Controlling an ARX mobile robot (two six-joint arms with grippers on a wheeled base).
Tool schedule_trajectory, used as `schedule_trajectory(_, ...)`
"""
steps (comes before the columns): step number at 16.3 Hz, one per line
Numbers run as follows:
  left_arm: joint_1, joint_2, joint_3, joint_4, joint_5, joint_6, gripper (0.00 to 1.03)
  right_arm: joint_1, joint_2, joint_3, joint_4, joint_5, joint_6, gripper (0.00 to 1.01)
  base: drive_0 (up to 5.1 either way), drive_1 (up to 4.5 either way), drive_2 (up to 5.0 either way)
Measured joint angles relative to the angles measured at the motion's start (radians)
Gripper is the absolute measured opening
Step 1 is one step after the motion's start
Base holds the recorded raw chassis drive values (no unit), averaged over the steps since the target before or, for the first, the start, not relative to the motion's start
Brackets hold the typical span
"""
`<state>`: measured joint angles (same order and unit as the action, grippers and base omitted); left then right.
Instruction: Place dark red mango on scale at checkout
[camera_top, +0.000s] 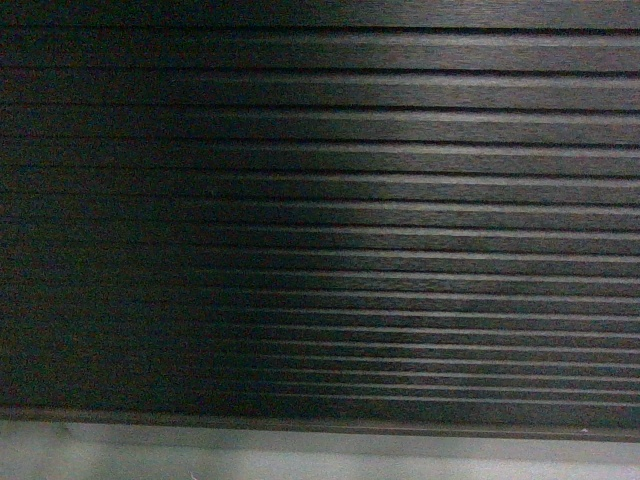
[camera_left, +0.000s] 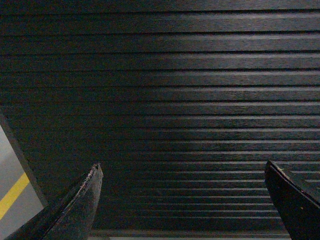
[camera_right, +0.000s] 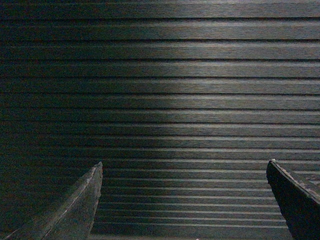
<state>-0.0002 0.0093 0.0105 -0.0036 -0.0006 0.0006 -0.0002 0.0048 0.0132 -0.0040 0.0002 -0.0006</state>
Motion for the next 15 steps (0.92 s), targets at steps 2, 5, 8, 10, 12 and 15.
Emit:
schedule_trajectory(2, 0.000, 0.000, 0.000, 0.000, 0.000, 0.000, 0.98, 0.000, 0.000, 0.000, 0.000, 0.000, 0.000, 0.98, 0.0, 0.00, 0.0)
schedule_trajectory(5, 0.000, 0.000, 0.000, -0.002, 0.000, -0.001, 0.98, 0.000, 0.000, 0.000, -0.002, 0.001, 0.000, 0.98, 0.0, 0.00, 0.0)
schedule_trajectory(8, 0.000, 0.000, 0.000, -0.001, 0.000, 0.000, 0.98, 0.000, 0.000, 0.000, -0.001, 0.000, 0.001, 0.98, 0.0, 0.00, 0.0)
schedule_trajectory(10, 0.000, 0.000, 0.000, 0.000, -0.001, 0.000, 0.98, 0.000, 0.000, 0.000, 0.000, -0.002, -0.001, 0.98, 0.0, 0.00, 0.0)
schedule_trajectory(12, 0.000, 0.000, 0.000, -0.001, 0.000, 0.000, 0.98, 0.000, 0.000, 0.000, 0.001, 0.000, 0.000, 0.98, 0.0, 0.00, 0.0)
schedule_trajectory(15, 0.000, 0.000, 0.000, 0.000, -0.001, 0.000, 0.98, 0.000, 0.000, 0.000, 0.000, 0.000, -0.001, 0.98, 0.0, 0.00, 0.0)
